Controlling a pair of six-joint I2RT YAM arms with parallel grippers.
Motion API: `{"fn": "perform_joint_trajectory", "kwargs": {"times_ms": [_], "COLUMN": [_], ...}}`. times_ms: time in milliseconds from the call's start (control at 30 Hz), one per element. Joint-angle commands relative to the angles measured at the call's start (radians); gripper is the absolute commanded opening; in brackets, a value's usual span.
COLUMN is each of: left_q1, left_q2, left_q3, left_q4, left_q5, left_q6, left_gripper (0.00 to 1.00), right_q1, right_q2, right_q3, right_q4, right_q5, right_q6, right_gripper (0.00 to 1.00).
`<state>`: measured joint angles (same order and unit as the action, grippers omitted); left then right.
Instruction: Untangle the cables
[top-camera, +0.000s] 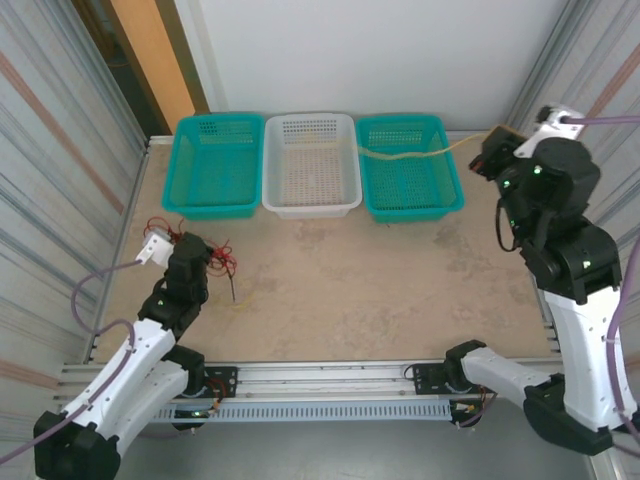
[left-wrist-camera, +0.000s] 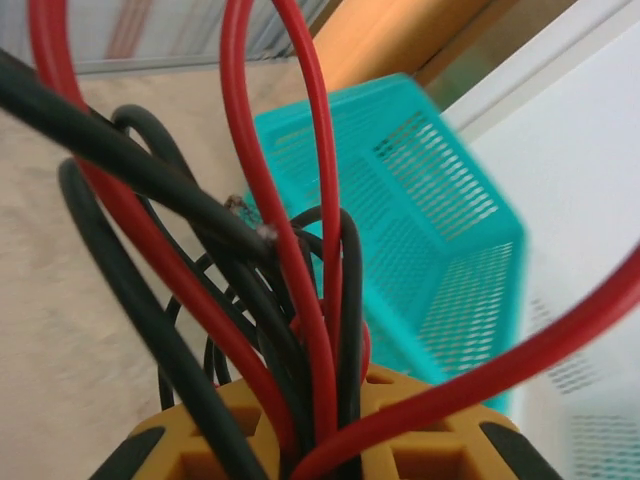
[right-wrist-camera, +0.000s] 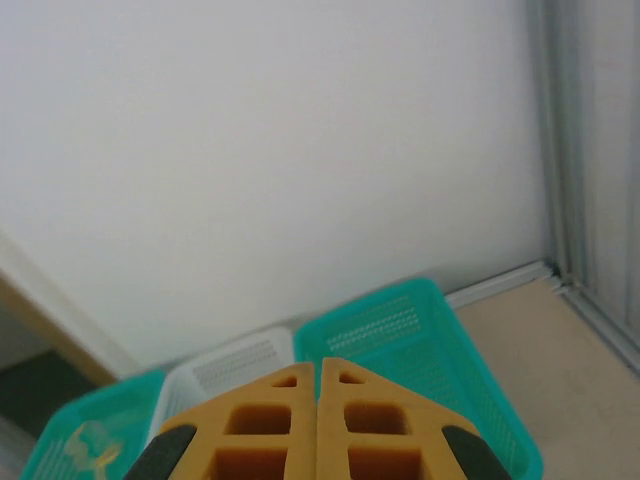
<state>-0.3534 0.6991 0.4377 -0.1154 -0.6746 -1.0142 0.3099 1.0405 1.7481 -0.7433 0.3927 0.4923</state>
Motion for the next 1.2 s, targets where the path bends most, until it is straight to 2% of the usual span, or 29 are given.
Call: {"fn": "perform_joint_trajectory", "kwargs": {"times_ms": [0,100,200,367,467,533,567,667,700,733,867,1067,1167], "left_q1": [0.003,-0.049,-0.164,-0.371,-0.421,-0.452,-0.460,-0.473,-0.479,-0.482,-0.484,-0.469,-0.438], "left_q2": [-0.045,-0.042,0.009,0.182,0.316,0.393,0.418,0.452,0.450,0.441,0.371,0.211,0.187], "left_q3": [-0.021,-0.039,-0.039,0.012,0.062,0.106,0.130,0.181,0.196,0.212,0.233,0.338,0.404], "left_q4": [-0.047,-0.021,0.041,0.170,0.276,0.340,0.347,0.342,0.318,0.280,0.157,-0.088,-0.120], "left_q5": [-0.015,0.034,0.046,0.043,0.121,0.154,0.169,0.219,0.231,0.245,0.309,0.320,0.424], "left_q6": [-0.022,-0.051,-0.086,-0.144,-0.145,-0.090,-0.060,-0.003,0.009,0.023,0.092,0.246,0.270], "left_gripper": [0.00,0.00,0.00,0.00,0.00,0.00,0.05,0.62,0.88,0.99,0.99,0.98,0.91], "right_q1": [-0.109,-0.117,-0.117,-0.117,-0.116,-0.114,-0.112,-0.108,-0.106,-0.104,-0.102,-0.077,-0.044], "right_q2": [0.035,0.038,0.033,-0.001,-0.016,-0.034,-0.040,-0.045,-0.047,-0.047,-0.047,-0.090,-0.089], "right_q3": [-0.003,-0.045,-0.064,-0.114,-0.153,-0.195,-0.208,-0.222,-0.222,-0.225,-0.222,-0.306,-0.330], "right_q4": [-0.011,0.023,0.044,0.098,0.116,0.145,0.153,0.157,0.162,0.168,0.179,0.290,0.329], "right_q5": [-0.233,-0.266,-0.300,-0.374,-0.414,-0.431,-0.434,-0.431,-0.427,-0.425,-0.410,-0.386,-0.375], "right_q6": [0.096,0.090,0.077,0.074,0.076,0.083,0.088,0.091,0.091,0.091,0.095,0.130,0.149], "right_gripper": [0.00,0.00,0.00,0.00,0.00,0.00,0.00,0.00,0.00,0.00,0.00,0.00,0.00]}}
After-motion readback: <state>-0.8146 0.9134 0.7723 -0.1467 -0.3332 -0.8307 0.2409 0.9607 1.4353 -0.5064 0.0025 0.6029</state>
